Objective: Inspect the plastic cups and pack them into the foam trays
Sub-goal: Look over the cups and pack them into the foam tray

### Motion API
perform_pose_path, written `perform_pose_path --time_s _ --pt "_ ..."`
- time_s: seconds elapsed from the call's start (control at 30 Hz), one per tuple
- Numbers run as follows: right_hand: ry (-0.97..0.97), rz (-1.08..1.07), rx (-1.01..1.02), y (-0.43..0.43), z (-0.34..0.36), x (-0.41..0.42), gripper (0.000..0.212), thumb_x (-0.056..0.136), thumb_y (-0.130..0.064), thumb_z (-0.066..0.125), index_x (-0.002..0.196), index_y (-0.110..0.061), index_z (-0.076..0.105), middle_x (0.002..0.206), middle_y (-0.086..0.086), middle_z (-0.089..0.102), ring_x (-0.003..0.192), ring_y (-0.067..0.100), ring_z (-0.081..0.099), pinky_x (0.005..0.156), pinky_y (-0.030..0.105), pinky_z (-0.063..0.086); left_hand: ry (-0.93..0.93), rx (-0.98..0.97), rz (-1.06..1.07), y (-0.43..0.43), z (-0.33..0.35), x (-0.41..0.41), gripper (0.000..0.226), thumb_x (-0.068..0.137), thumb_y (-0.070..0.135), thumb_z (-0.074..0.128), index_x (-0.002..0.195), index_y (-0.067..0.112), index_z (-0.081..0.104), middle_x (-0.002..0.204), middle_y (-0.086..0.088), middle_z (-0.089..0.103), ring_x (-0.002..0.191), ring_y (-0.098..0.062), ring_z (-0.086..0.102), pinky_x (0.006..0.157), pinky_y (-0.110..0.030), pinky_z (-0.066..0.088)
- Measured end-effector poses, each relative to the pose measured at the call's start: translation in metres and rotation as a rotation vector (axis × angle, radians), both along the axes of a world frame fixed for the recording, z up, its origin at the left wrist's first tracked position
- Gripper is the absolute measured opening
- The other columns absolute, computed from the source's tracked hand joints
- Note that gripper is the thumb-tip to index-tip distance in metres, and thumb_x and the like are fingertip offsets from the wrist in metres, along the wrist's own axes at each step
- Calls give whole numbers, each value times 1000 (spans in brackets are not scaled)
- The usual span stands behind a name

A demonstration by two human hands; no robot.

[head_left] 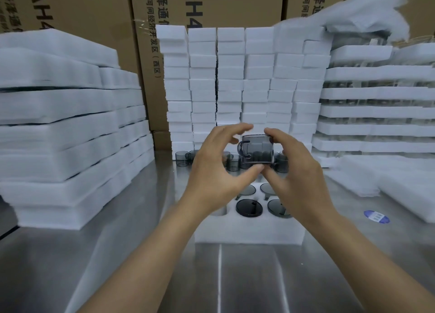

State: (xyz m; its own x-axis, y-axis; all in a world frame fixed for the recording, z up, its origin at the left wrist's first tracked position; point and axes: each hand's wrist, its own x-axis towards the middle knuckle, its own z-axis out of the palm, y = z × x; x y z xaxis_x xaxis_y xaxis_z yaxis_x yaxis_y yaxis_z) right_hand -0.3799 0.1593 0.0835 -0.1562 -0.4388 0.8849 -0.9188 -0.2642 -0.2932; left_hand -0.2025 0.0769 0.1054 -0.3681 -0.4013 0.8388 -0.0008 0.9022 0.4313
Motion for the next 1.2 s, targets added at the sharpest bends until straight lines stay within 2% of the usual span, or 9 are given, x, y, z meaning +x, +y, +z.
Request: perform_pose_path --time_s 0.17,0.3,0.4,0.57,0.67,0.87,1.0,1.1,1.2 --pt "106 -20 35 -3 -7 4 67 87 -18 84 148 -25 56 133 -8 68 111 15 62 93 40 55 -126 537 -193 -5 9 5 58 86 55 83 140 48 63 126 14 74 114 -6 72 95 -40 63" --pt "81 -29 155 -8 -13 3 82 91 -25 82 159 -38 37 143 -11 60 125 7 51 101 30 45 -91 574 -155 -21 5 11 55 86 39 89 137 34 70 118 11 79 111 1 72 101 -28 55" --pt "72 -80 238 -8 -18 -7 82 97 -29 73 164 -40 27 152 -9 52 137 11 45 107 31 43 -139 571 -100 -38 8 22 62 78 32 96 135 30 73 123 10 77 95 1 75 91 -21 54" --pt "95 -159 391 -7 -28 -19 70 100 -33 65 163 -33 33 153 -10 50 138 14 42 106 32 41 -415 539 -56 -58 1 39 64 55 60 94 115 43 80 113 16 79 108 -7 74 99 -28 54" --pt "88 -160 436 -9 -31 -22 67 102 -35 62 163 -32 35 151 -11 50 136 14 42 104 30 38 -498 536 -8 -65 -9 40 65 51 70 93 108 43 79 104 21 77 92 3 72 88 -23 50" --pt "133 -43 424 -2 -23 -11 58 97 -35 69 152 -33 51 145 -15 54 136 10 45 109 34 44 -412 537 170 -66 -21 26 79 45 84 87 89 23 65 73 14 57 60 -3 52 64 -23 45" --pt "93 103 479 -2 -21 14 71 81 -74 69 143 -49 49 129 -33 58 123 -9 52 96 17 46 -347 524 227 -56 -18 19 76 57 90 75 82 23 51 55 19 53 48 2 52 52 -18 40" --pt "-57 114 388 -8 -22 28 67 78 -80 66 134 -46 56 115 -31 63 112 -7 58 87 17 48 -329 582 135 -47 -13 15 75 64 88 76 84 21 48 58 14 62 49 -4 61 48 -15 40" --pt "-232 212 334 -9 -20 27 44 87 -59 75 126 -41 68 112 -27 70 105 -3 65 79 15 49 -280 658 -44 -42 -7 16 74 70 83 78 93 17 52 75 -7 71 63 -18 73 52 -23 46"
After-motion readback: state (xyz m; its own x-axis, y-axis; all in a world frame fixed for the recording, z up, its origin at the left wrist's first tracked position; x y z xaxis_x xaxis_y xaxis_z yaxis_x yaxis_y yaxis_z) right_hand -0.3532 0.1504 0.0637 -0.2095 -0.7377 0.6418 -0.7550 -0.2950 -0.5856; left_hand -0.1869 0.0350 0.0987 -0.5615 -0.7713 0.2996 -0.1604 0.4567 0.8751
